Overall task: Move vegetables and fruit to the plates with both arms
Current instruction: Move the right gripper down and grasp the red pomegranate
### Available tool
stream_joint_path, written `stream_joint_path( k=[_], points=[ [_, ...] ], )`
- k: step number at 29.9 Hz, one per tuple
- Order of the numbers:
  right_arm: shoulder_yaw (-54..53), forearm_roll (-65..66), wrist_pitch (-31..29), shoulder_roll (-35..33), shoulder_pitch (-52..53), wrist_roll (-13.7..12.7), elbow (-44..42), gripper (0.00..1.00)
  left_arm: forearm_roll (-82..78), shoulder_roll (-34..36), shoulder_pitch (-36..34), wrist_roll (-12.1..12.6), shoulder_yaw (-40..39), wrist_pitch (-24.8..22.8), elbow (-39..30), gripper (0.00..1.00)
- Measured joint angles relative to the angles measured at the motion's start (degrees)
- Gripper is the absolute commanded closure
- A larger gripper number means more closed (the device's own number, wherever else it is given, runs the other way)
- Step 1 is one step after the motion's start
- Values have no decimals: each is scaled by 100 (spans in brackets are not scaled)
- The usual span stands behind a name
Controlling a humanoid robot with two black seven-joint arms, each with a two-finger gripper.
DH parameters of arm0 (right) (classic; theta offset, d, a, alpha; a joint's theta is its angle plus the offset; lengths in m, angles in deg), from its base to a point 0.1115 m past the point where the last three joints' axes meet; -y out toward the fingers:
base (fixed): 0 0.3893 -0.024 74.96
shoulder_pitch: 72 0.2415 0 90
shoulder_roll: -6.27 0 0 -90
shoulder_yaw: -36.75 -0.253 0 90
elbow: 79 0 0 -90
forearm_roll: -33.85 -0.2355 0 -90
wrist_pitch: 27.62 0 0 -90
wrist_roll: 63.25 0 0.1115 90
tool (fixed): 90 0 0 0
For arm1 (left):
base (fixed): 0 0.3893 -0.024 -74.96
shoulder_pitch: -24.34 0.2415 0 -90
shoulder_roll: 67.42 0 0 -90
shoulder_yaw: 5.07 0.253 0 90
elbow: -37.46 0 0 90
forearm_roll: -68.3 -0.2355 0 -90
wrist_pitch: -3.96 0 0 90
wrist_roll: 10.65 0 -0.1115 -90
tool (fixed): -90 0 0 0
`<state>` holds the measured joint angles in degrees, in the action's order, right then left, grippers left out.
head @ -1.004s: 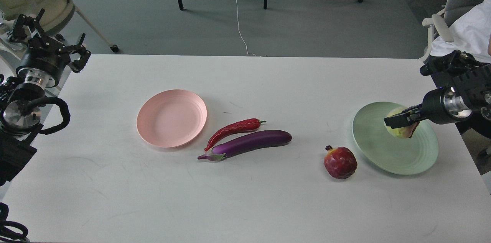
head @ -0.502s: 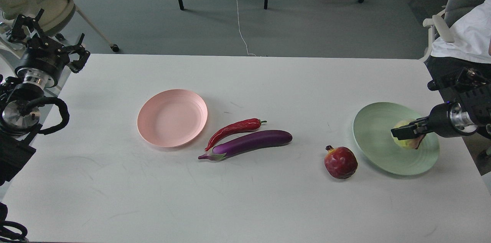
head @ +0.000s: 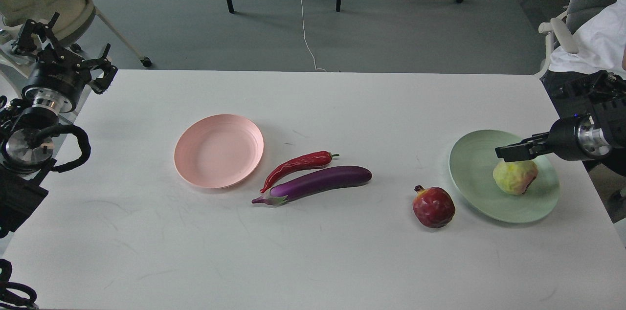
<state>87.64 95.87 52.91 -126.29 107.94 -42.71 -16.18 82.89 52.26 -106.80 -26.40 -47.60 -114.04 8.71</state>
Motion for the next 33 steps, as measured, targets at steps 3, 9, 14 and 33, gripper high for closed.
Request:
stream_joint_path(
  k=[3, 9, 14, 33],
  points=[
    [-55, 74, -41, 114, 334, -1, 333, 2, 0, 2, 0, 1, 0, 0, -1, 2],
    [94, 337, -157, 762, 728, 31, 1066, 3, 1, 34, -15, 0, -4, 0, -1, 2],
    [387, 357, -158, 1462, 728, 38, 1157, 4, 7, 53, -14, -7, -3, 0, 2, 2],
    [919, 266, -127, 2205, 405, 122, 1162, 11, 7, 65, 0, -16, 0, 0, 14, 2]
  ],
)
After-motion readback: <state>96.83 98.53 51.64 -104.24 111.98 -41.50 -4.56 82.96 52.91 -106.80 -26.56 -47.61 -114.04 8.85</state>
